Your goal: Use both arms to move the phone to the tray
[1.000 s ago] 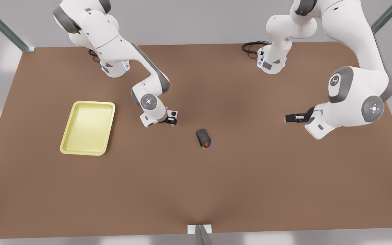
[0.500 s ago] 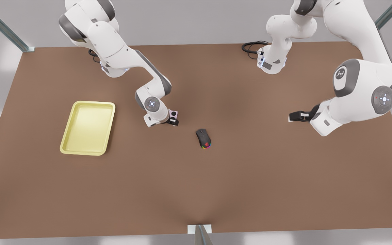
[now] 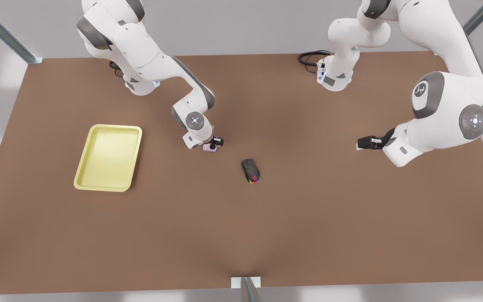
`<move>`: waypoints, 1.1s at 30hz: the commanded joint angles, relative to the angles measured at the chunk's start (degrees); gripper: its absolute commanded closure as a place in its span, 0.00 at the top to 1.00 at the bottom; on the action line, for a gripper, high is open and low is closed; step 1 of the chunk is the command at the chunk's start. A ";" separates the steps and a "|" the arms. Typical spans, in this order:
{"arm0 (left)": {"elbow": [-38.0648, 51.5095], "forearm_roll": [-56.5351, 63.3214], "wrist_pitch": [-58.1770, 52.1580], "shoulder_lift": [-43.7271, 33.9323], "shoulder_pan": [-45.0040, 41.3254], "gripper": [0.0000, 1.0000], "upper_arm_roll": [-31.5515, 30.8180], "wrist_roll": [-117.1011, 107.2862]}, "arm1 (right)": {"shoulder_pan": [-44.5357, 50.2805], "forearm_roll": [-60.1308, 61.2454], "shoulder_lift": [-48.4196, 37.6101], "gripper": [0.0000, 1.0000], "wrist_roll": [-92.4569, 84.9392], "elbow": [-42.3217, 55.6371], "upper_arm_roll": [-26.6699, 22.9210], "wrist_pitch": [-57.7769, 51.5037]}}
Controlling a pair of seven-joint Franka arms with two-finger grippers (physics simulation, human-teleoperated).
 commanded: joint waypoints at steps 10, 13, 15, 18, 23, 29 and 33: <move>0.03 0.61 0.08 0.22 0.00 1.00 -0.08 0.97 | 1.77 0.11 0.65 0.96 -0.03 0.57 -0.38 0.43; 0.03 0.61 0.08 0.22 0.00 1.00 0.01 0.97 | 1.68 0.02 1.35 0.90 -0.03 0.75 -0.55 1.57; 0.03 0.61 0.08 0.22 0.00 1.00 -0.08 0.97 | 1.77 0.02 1.53 0.89 -0.03 0.75 -0.55 1.84; 0.03 0.61 -0.09 -0.04 0.00 1.00 -0.08 0.88 | 1.68 0.02 1.79 0.86 -0.03 0.93 -0.55 1.92; 0.03 0.61 -0.09 -0.04 0.00 1.00 -0.08 0.88 | 1.42 0.02 0.83 0.73 -0.03 1.19 -0.55 1.49; 0.03 0.61 0.08 0.22 0.00 1.00 0.01 0.88 | -8.24 -0.06 -7.08 0.75 -10.74 1.89 -1.17 -9.31; 0.03 0.70 0.00 0.22 0.00 1.00 -0.08 0.97 | -21.34 -2.96 -10.77 0.75 -26.12 1.80 -1.35 -16.80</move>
